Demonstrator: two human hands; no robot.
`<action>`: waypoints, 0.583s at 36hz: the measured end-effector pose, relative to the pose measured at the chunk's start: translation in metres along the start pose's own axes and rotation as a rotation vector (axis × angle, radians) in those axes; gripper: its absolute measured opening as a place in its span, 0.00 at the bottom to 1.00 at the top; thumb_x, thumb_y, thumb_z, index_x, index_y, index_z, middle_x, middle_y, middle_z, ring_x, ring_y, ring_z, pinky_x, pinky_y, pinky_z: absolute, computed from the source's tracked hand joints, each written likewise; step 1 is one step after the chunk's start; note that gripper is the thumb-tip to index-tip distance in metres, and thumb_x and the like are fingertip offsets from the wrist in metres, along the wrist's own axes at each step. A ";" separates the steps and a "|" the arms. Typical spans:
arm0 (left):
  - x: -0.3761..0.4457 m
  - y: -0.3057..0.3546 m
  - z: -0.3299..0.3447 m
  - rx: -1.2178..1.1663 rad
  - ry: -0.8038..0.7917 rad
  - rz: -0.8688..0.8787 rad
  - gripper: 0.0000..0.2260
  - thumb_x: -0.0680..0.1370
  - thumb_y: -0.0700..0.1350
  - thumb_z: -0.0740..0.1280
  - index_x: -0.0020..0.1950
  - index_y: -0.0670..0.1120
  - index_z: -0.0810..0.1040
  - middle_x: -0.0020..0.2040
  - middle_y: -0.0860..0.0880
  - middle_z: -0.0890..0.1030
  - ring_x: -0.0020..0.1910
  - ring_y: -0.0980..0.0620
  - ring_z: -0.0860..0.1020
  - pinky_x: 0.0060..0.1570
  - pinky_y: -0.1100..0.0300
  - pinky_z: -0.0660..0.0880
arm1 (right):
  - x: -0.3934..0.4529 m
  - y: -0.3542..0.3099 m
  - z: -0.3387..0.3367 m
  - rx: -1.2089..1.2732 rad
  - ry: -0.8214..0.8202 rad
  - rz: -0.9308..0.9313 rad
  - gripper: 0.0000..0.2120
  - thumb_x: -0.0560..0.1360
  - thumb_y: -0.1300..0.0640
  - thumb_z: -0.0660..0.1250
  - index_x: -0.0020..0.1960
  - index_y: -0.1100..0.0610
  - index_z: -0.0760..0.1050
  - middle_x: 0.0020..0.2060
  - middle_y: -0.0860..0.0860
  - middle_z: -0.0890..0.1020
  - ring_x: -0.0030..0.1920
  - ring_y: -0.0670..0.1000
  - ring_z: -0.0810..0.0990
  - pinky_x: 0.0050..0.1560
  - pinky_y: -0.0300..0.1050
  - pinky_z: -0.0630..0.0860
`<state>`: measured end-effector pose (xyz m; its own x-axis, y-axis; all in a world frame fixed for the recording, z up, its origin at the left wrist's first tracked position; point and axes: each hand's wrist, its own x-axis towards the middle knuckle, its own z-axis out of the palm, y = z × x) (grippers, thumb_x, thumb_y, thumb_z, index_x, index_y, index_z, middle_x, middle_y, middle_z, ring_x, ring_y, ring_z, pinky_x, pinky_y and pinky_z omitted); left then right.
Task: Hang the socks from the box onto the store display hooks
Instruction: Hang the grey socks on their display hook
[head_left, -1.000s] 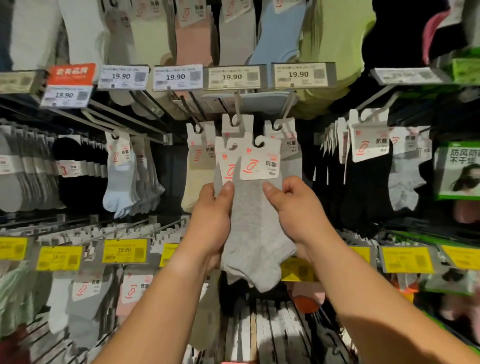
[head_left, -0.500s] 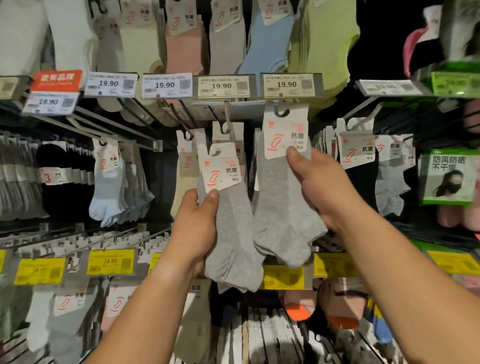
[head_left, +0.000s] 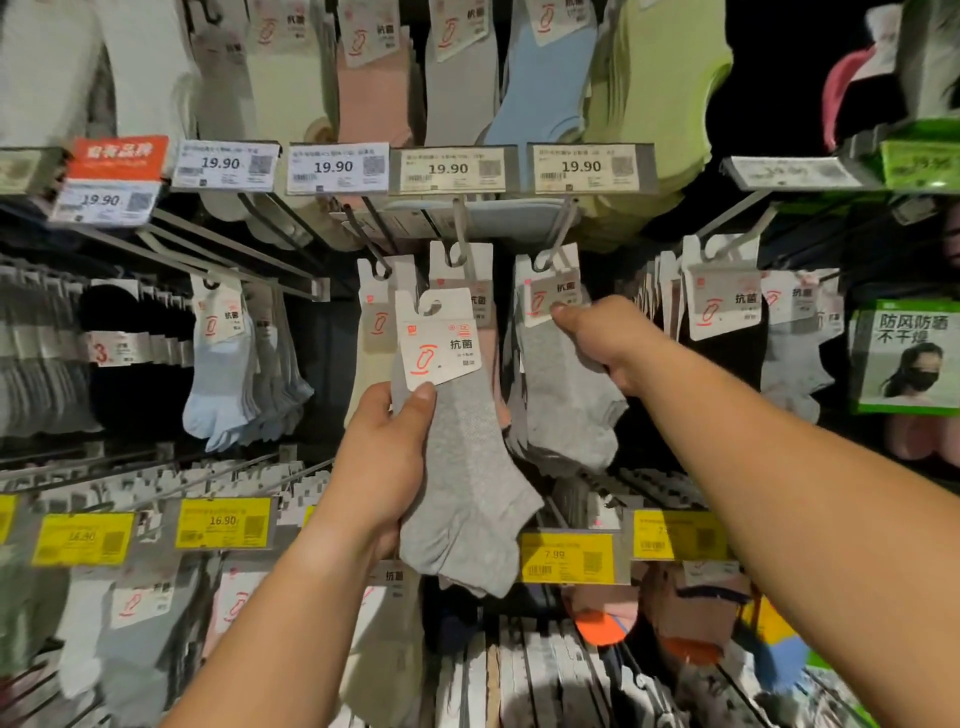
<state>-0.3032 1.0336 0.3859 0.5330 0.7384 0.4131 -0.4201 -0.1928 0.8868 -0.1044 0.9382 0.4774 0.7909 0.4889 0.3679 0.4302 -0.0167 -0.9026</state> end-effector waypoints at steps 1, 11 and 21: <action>0.000 0.000 0.001 -0.003 -0.003 -0.005 0.09 0.84 0.48 0.63 0.61 0.45 0.76 0.54 0.48 0.85 0.50 0.51 0.85 0.40 0.60 0.79 | 0.008 0.005 0.004 -0.022 0.013 0.027 0.15 0.77 0.49 0.69 0.58 0.58 0.79 0.51 0.54 0.84 0.51 0.56 0.82 0.56 0.53 0.79; -0.002 0.003 0.008 -0.073 -0.019 0.000 0.08 0.81 0.45 0.68 0.59 0.46 0.75 0.46 0.49 0.86 0.40 0.55 0.86 0.32 0.63 0.80 | -0.057 0.012 0.023 -0.163 0.205 -0.252 0.19 0.79 0.40 0.62 0.55 0.55 0.72 0.50 0.50 0.79 0.50 0.51 0.80 0.41 0.44 0.73; 0.003 -0.002 0.027 -0.022 0.061 0.071 0.09 0.84 0.48 0.63 0.59 0.44 0.75 0.50 0.47 0.85 0.51 0.49 0.84 0.52 0.51 0.80 | -0.093 0.033 0.040 0.310 -0.034 -0.112 0.06 0.78 0.51 0.69 0.53 0.52 0.80 0.47 0.49 0.86 0.48 0.51 0.86 0.53 0.57 0.82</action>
<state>-0.2812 1.0184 0.3912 0.4562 0.7614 0.4607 -0.4716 -0.2322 0.8507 -0.1809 0.9275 0.4042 0.7287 0.5019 0.4659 0.3570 0.3022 -0.8839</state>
